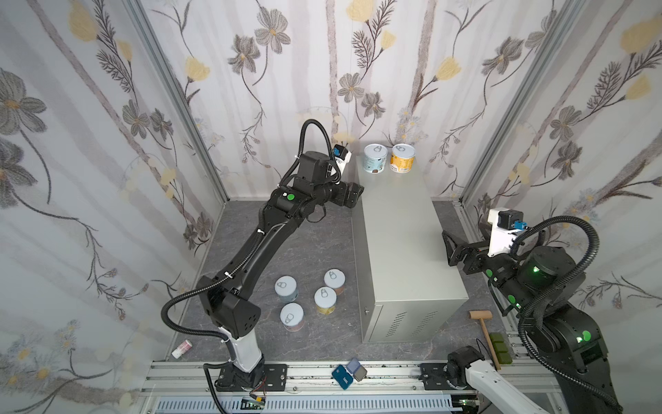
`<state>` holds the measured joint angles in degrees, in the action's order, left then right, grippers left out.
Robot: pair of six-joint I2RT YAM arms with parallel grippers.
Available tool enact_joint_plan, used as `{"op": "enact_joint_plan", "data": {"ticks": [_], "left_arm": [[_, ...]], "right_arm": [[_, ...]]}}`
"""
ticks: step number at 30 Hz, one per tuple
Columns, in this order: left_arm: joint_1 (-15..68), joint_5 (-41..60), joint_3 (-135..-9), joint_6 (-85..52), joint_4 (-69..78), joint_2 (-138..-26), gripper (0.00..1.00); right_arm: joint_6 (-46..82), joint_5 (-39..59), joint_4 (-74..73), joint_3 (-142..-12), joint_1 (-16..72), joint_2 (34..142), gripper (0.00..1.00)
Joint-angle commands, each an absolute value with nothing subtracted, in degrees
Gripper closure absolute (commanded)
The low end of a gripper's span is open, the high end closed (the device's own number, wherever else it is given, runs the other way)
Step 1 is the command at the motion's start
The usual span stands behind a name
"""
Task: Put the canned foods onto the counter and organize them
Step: 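Lower the left gripper to the floor cans and grasp a pale blue can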
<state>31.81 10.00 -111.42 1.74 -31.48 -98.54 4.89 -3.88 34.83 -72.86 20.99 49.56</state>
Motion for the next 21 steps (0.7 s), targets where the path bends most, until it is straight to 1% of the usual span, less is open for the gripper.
{"op": "enact_joint_plan", "data": {"ticks": [1,6,10,14,18,21], "left_arm": [[31.8,5.5,-103.6,0.3,-32.5,-92.2,0.0],[31.8,-1.1,-87.4,-2.0,-33.0,-78.1,0.0],[31.8,-7.1,-80.9,-5.4,-40.8,-70.5,0.0],[31.8,-8.9,-73.2,-10.1,-46.5,-62.7,0.0],[31.8,-10.1,-67.1,-15.4,-50.3,-57.8,0.0],[31.8,-11.1,-63.0,-19.8,-51.3,-56.6,0.0]], "right_arm": [[4.6,-1.9,30.8,-73.0,21.0,50.3,0.0],[4.1,-2.7,29.3,-72.9,21.0,51.8,0.0],[4.1,-3.5,29.3,-74.4,20.9,54.1,0.0],[4.1,-2.1,29.0,-76.1,20.9,56.0,0.0],[4.2,0.4,28.1,-77.0,20.9,57.3,0.0],[4.8,1.5,27.5,-76.7,21.0,57.6,0.0]]}}
